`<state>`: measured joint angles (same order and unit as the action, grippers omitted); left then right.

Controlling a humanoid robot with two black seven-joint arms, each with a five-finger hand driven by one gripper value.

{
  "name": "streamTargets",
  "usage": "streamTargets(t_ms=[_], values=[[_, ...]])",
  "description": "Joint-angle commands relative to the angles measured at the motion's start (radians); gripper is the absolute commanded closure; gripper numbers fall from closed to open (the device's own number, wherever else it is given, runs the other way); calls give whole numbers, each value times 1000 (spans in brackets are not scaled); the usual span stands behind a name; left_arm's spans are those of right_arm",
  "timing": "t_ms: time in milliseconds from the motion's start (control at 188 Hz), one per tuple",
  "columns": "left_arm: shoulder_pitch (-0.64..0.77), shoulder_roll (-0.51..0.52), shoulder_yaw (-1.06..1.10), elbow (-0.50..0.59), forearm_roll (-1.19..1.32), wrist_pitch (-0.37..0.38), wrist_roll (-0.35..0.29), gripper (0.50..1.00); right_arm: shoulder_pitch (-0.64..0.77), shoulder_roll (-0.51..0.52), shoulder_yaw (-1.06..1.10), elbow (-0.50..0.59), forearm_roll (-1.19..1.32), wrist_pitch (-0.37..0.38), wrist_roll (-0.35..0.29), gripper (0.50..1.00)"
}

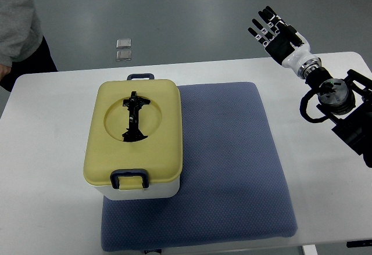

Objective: Open white storage box with right hand
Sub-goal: 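Move the right hand over the yellow lid toward its black top handle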

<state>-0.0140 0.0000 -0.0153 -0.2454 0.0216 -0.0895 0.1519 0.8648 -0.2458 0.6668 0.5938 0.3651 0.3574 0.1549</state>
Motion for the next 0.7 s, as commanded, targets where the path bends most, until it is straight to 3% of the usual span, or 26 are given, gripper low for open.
streamTargets(t_ms=[0,197,341,479,586,692], values=[[0,0,0,0,0,-1,0,500,-1,0,-3,0,0,0,0,564],[0,0,-2,2,0,1,0,500,0,0,-15,1,-21,2,-1,564],[0,0,-2,0,0,1,0,500,22,-1,-16,8,-181,11,-6,564],[-1,0,-2,0,0,-1,0,500,89,-12,-18,9,-534,106,-46,564],[0,0,-2,0,0,-3,0,500,183,-59,-18,30,-912,250,-54,564],[-1,0,-2,0,0,-3,0,500,267,-99,-18,145,-1231,253,-54,564]])
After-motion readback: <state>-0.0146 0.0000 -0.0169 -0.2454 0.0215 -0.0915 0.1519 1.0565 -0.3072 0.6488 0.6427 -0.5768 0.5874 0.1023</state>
